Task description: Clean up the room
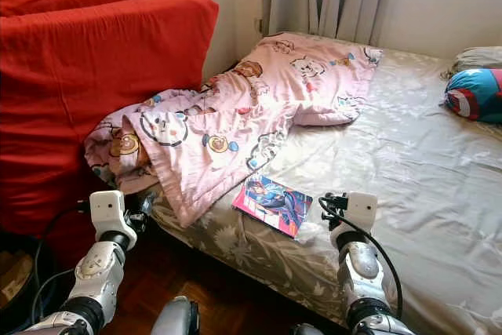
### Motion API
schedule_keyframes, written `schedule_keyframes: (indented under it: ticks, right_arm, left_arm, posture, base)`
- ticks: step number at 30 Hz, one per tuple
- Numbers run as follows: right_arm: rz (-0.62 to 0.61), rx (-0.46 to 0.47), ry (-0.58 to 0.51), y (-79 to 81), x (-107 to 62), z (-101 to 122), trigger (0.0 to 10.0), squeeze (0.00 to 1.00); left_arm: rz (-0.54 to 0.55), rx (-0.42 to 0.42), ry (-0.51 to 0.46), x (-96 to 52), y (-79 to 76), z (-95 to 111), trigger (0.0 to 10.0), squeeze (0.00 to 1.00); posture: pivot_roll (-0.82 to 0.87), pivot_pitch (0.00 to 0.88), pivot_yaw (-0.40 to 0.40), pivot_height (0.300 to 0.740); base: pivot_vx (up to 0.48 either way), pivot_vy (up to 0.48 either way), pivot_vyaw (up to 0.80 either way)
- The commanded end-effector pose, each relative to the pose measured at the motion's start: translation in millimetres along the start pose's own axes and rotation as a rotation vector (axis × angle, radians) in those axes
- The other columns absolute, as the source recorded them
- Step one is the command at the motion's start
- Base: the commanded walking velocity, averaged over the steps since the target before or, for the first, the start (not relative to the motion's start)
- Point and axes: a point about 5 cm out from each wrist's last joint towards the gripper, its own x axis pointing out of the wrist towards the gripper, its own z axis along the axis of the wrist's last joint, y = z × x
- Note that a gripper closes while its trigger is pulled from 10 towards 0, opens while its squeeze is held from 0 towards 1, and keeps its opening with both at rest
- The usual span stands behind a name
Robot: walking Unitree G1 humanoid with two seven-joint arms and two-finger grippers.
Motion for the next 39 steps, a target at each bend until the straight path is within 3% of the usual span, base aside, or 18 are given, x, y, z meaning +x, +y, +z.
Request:
schedule_keyframes:
  ticks: [1,8,29,33,39]
  right_arm:
    - [0.009,-0.006,-0.009,2.4,2.1,3.1,10.0,0.00]
    - [0.000,-0.023,0.025,2.9,2.3,0.0,10.0,0.00]
    - [0.008,-0.017,-0.017,5.9,2.0,3.2,10.0,0.00]
    - [0.023,-0.052,-0.007,6.9,2.1,2.8,10.0,0.00]
    - [0.038,-0.033,0.006,8.1,0.5,-1.3,10.0,0.00]
  left_arm:
    - [-0.004,0.012,-0.003,2.7,0.1,3.4,10.0,0.00]
    - [-0.004,0.013,-0.003,2.7,0.0,3.5,10.0,0.00]
    - [-0.007,0.020,0.004,2.7,-0.2,2.9,10.0,0.00]
    - [-0.011,0.023,0.005,2.8,-0.3,2.9,10.0,0.00]
    - [-0.012,0.022,0.005,2.7,-0.4,2.8,10.0,0.00]
  posture:
    - [0.01,0.000,0.001,0.619]
    - [0.01,0.000,0.000,0.610]
    - [0.02,0.000,0.001,0.600]
    - [0.02,0.000,0.001,0.600]
    - [0.02,0.000,0.001,0.600]
  base:
    - [0.000,0.000,0.00]
    - [0.000,0.000,0.00]
    - [0.000,0.000,0.00]
    - [0.000,0.000,0.00]
    - [0.000,0.000,0.65]
